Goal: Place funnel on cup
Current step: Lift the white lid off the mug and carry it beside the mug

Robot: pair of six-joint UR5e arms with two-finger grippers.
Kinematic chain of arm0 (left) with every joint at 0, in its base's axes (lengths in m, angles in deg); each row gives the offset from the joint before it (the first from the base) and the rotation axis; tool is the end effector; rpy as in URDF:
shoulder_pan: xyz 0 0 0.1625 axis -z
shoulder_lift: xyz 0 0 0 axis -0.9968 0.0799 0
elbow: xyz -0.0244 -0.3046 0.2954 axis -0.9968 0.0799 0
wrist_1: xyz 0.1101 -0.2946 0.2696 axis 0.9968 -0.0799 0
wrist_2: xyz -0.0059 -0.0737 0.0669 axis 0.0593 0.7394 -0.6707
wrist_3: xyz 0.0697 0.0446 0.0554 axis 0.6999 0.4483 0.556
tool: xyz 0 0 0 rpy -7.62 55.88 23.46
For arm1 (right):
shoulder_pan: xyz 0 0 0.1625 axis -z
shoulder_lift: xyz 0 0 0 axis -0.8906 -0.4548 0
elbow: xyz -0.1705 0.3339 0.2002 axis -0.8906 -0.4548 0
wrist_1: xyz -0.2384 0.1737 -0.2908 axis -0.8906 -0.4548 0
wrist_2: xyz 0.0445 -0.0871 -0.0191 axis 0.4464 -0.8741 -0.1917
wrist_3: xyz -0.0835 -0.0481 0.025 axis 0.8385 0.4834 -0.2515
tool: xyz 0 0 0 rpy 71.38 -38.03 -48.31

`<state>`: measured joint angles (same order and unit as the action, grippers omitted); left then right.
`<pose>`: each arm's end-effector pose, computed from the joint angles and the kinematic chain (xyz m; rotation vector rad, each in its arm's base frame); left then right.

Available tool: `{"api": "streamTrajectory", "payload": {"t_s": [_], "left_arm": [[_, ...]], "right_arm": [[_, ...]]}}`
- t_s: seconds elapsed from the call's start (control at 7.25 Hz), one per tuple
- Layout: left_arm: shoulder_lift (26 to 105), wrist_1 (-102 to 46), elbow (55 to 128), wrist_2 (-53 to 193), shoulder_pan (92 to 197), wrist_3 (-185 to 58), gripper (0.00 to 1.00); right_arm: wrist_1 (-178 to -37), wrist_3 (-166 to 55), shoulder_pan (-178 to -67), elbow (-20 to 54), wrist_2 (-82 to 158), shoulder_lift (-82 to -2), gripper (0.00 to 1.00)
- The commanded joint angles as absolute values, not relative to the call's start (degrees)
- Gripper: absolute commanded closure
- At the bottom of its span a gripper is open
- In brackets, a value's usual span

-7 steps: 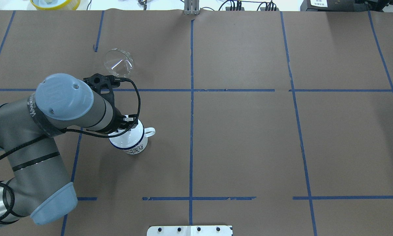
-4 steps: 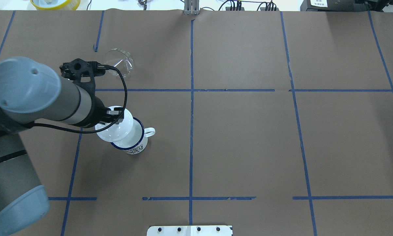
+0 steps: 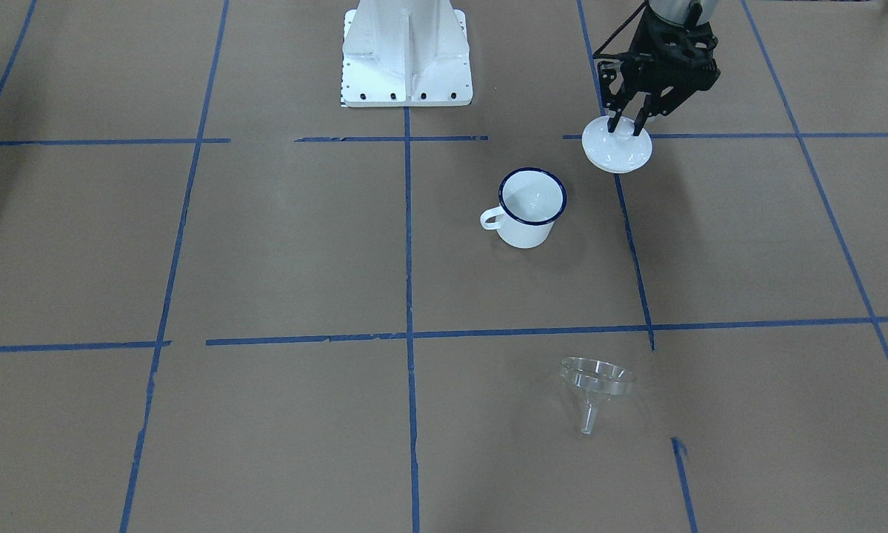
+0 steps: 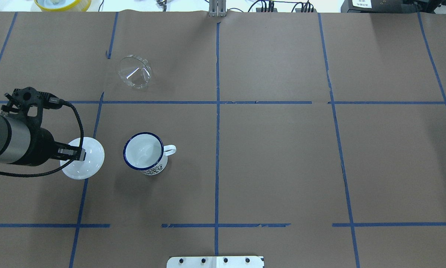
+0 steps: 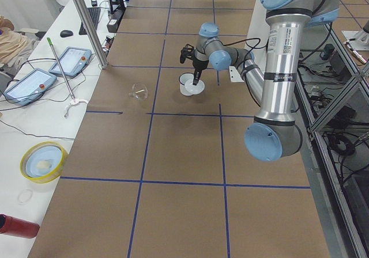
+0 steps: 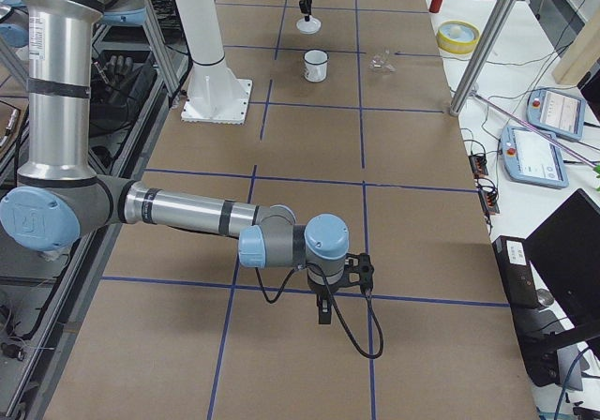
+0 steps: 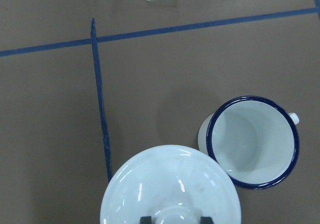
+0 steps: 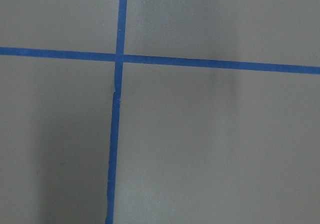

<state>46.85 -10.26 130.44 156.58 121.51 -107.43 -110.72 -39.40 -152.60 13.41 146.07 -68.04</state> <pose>0.2956 -0.3423 0.3169 0.2312 0.8780 0.0575 0.0649 -0.4485 0.6997 0.0556 -0.7196 -0.0224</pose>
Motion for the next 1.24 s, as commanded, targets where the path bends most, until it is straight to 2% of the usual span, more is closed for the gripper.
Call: {"api": "streamTrajectory", "payload": {"t_s": [0.0, 0.41, 1.1], "left_arm": [[44.7, -25.7, 119.2, 155.8, 118.9, -111.6, 1.0], [44.8, -26.7, 116.0, 153.2, 117.7, -111.7, 1.0], [45.5, -26.9, 115.1, 152.7, 117.1, -111.8, 1.0]], "right_arm": [[-110.7, -39.4, -152.6, 13.4, 146.1, -68.0, 0.0], [-110.7, -39.4, -152.6, 13.4, 146.1, -68.0, 0.0], [-110.7, -39.4, -152.6, 13.4, 146.1, -68.0, 0.0]]}}
